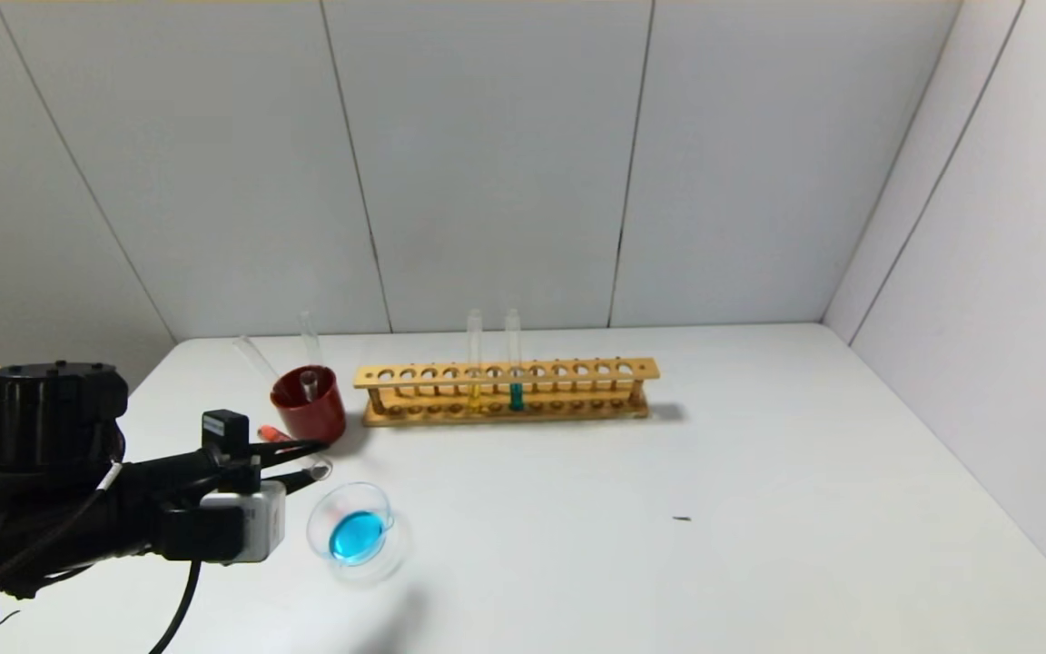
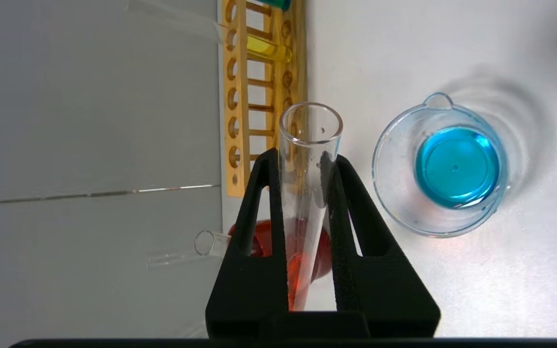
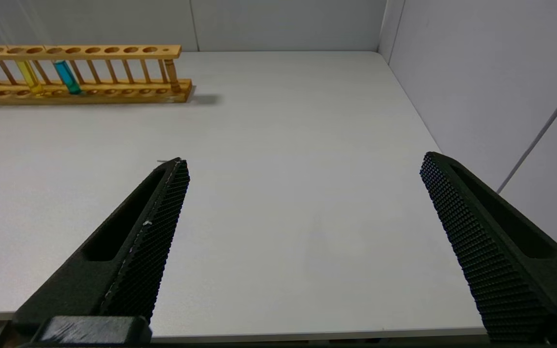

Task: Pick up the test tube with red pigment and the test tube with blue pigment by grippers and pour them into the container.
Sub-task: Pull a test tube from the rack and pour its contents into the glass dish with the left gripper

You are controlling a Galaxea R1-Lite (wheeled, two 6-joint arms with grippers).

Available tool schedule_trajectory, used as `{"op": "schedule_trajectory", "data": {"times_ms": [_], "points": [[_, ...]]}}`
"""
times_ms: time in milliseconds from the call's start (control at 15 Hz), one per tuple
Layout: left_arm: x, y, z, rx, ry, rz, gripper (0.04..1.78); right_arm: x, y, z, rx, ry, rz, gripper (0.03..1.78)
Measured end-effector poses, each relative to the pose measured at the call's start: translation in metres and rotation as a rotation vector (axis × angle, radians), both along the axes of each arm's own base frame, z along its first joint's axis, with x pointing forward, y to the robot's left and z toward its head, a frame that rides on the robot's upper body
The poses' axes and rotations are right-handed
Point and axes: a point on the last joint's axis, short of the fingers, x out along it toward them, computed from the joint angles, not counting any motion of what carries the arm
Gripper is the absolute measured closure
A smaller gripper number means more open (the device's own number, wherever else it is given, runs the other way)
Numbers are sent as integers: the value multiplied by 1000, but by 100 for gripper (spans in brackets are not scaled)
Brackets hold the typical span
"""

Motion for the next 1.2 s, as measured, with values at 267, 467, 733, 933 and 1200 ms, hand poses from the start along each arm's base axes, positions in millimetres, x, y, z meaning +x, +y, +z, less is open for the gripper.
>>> {"op": "schedule_trajectory", "data": {"times_ms": [267,467,733,933,1200], "points": [[9,-1,-4,58,-41,-53,152,0,0,0,0,0,0,6],[11,-2,-8,86,-52,-86,152,0,0,0,0,0,0,6],[13,-2,-10,87,-45,-87,152,0,0,0,0,0,0,6],[14,-2,-10,94,-54,-98,152,0,0,0,0,0,0,6],[14,-2,-13,120,-87,-161,152,0,0,0,0,0,0,6]]}}
